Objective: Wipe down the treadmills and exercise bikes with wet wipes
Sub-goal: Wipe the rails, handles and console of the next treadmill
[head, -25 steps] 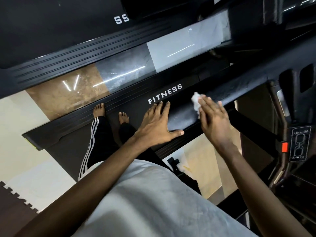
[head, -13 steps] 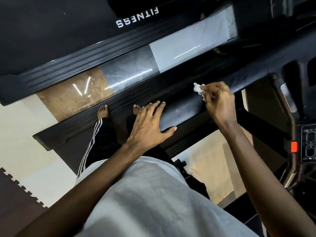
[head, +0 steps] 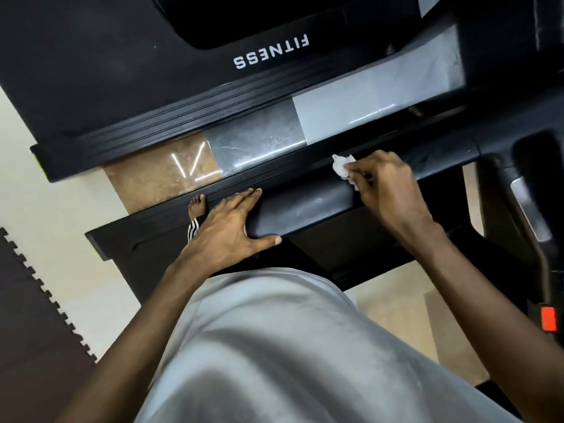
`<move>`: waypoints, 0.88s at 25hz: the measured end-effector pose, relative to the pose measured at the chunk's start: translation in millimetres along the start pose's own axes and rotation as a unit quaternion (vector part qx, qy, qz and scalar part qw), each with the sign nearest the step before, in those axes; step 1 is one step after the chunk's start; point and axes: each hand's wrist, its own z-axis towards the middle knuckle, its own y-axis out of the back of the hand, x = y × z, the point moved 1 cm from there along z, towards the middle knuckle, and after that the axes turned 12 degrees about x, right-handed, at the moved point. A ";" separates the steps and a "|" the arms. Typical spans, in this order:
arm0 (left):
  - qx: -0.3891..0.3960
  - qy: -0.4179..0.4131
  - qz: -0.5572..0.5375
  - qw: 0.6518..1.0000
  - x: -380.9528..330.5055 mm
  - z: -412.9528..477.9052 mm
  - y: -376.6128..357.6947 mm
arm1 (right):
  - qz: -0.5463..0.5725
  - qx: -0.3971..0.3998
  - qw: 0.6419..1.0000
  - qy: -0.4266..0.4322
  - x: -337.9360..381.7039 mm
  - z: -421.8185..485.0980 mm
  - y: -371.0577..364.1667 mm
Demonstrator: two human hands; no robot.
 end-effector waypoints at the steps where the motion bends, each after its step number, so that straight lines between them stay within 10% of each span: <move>1: -0.013 0.007 -0.004 1.000 -0.5 -0.3 -4.7 | 0.000 0.005 1.000 0.000 5.2 1.0 -0.3; 12: 0.112 0.004 0.043 0.993 9.9 29.1 12.0 | -0.102 0.211 0.972 0.035 85.7 10.8 -42.0; 22: 0.191 -0.030 0.024 0.981 22.3 52.7 33.1 | -0.083 0.244 0.964 -0.070 84.3 73.2 -33.1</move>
